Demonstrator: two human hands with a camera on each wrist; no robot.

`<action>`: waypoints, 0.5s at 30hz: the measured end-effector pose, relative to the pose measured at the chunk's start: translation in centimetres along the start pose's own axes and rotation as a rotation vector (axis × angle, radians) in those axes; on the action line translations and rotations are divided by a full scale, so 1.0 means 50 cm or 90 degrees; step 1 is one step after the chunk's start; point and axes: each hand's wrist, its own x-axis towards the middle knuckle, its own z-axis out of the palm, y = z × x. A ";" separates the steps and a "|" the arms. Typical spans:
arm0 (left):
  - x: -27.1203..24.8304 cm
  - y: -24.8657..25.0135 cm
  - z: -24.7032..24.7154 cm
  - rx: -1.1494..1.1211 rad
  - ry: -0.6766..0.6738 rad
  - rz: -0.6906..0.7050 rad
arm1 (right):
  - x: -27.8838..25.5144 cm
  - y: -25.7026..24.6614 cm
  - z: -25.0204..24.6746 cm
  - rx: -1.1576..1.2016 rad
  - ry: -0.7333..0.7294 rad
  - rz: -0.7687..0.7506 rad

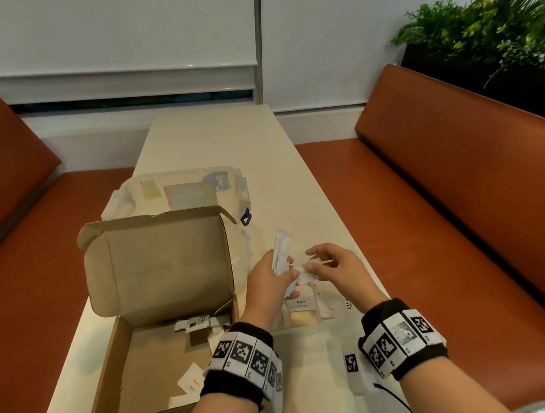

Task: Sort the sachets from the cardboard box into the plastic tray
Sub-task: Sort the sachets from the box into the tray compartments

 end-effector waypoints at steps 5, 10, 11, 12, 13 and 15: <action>0.003 0.000 0.001 0.008 0.003 0.010 | 0.003 0.001 -0.005 -0.103 -0.026 -0.010; 0.003 0.000 0.000 0.022 -0.016 0.016 | 0.005 -0.007 -0.006 -0.161 -0.074 -0.021; 0.001 -0.002 0.000 0.013 -0.018 0.011 | 0.008 -0.009 -0.006 -0.186 -0.083 -0.025; -0.002 -0.004 0.000 0.000 -0.017 0.005 | 0.010 -0.011 -0.006 -0.215 -0.092 -0.030; -0.004 -0.007 0.001 -0.012 -0.015 0.000 | 0.013 -0.013 -0.007 -0.249 -0.101 -0.033; -0.008 -0.011 0.001 -0.038 -0.005 -0.012 | 0.016 -0.010 -0.011 -0.335 -0.107 -0.021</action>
